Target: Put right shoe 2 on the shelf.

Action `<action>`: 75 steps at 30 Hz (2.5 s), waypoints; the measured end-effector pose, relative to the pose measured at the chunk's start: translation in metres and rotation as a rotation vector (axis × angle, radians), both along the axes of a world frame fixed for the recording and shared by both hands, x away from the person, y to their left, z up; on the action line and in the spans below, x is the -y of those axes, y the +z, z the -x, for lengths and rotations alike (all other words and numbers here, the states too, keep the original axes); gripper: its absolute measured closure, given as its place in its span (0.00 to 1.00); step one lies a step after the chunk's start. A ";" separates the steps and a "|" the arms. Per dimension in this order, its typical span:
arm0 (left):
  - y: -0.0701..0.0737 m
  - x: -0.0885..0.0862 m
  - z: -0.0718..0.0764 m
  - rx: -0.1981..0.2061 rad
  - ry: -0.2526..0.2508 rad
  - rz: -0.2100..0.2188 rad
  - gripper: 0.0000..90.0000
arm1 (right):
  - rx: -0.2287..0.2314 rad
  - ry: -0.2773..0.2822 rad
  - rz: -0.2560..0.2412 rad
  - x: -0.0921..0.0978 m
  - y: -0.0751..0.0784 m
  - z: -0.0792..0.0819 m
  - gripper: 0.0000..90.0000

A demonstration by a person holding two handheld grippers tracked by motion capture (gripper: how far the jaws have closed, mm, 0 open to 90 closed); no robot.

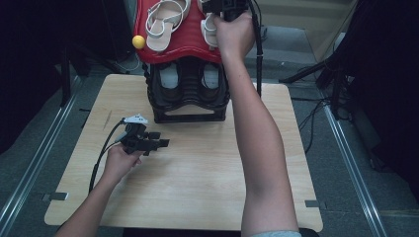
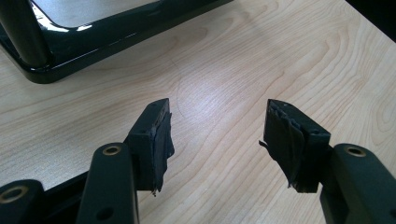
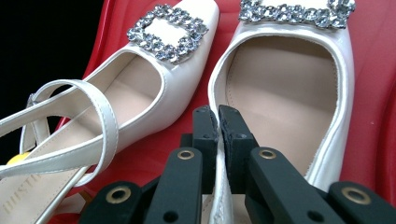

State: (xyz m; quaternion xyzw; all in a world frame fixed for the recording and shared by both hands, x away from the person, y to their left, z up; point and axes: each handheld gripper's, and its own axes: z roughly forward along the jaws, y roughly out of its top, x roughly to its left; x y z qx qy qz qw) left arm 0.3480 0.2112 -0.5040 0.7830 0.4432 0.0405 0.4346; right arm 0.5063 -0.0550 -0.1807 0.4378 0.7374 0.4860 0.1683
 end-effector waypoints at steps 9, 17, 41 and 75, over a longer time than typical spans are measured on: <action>0.000 -0.001 0.000 -0.003 0.000 -0.003 0.47 | 0.009 0.013 -0.034 0.006 0.005 0.002 0.81; 0.000 -0.002 -0.001 0.000 0.002 -0.010 0.47 | 0.026 0.010 -0.057 0.014 0.011 0.007 0.74; -0.001 -0.004 -0.001 0.000 0.006 -0.019 0.47 | 0.011 -0.027 -0.093 0.060 0.005 0.009 0.66; 0.002 -0.009 -0.001 0.006 0.009 -0.004 0.46 | -0.029 -0.091 -0.137 0.129 -0.056 0.010 0.60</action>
